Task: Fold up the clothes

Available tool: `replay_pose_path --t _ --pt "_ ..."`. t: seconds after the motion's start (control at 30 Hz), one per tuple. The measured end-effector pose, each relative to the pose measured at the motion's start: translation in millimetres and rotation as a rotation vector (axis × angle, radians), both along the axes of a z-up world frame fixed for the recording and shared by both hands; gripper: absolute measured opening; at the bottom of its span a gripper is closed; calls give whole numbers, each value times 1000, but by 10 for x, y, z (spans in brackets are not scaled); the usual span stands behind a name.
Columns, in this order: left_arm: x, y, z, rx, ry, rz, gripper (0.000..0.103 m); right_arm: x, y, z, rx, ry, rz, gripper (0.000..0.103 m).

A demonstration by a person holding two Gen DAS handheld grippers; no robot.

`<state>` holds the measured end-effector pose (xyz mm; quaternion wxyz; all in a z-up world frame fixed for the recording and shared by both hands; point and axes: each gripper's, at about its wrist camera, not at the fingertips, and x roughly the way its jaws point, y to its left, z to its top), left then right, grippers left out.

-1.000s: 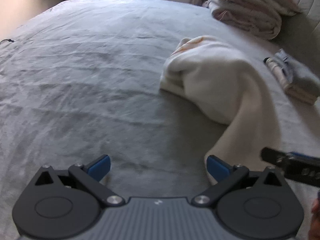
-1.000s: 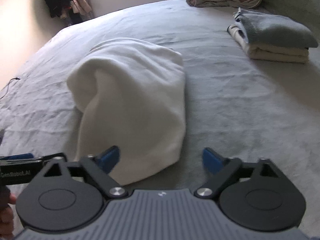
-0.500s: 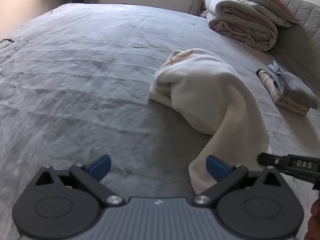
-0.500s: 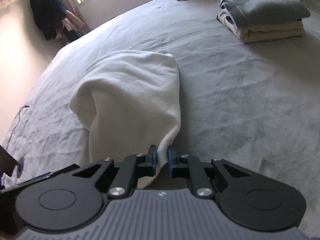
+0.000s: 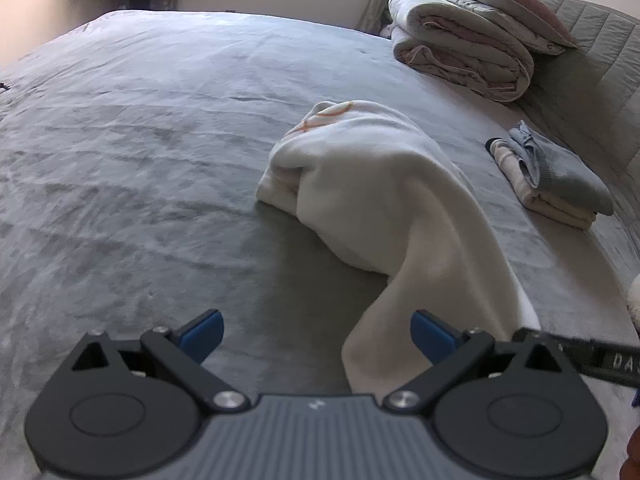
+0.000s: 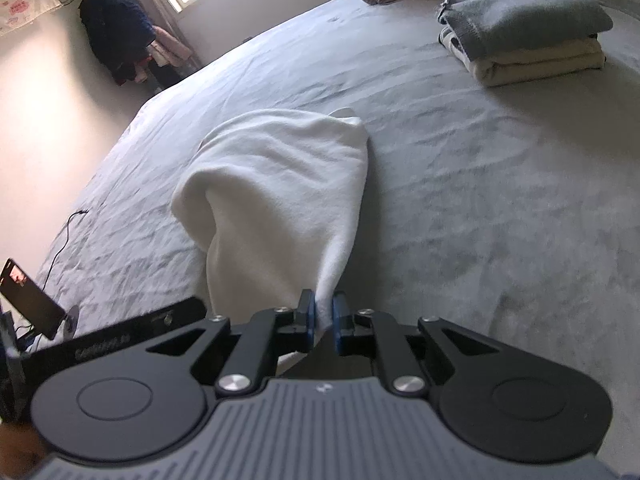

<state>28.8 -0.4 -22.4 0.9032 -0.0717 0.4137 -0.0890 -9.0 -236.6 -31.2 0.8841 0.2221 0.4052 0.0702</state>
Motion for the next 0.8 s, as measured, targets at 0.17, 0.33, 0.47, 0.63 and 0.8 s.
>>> replay_pose_path --t 0.17,0.33,0.47,0.63,0.8 --pt "8 -24 -9 -19 -6 -11 100 -130 28 -5 15 27 46 9" --pt "28 -120 -51 -29 -16 -37 95 -197 2 -67 52 80 88 2" --pt "44 -196 -85 -36 -25 -59 90 -228 -71 -93 7 69 52 12" --pt "58 -296 -134 -43 -28 -95 72 -263 -202 -107 -40 58 -21 60" --pt "55 -409 -200 -41 -7 -157 10 -237 -306 -129 -15 69 -57 62"
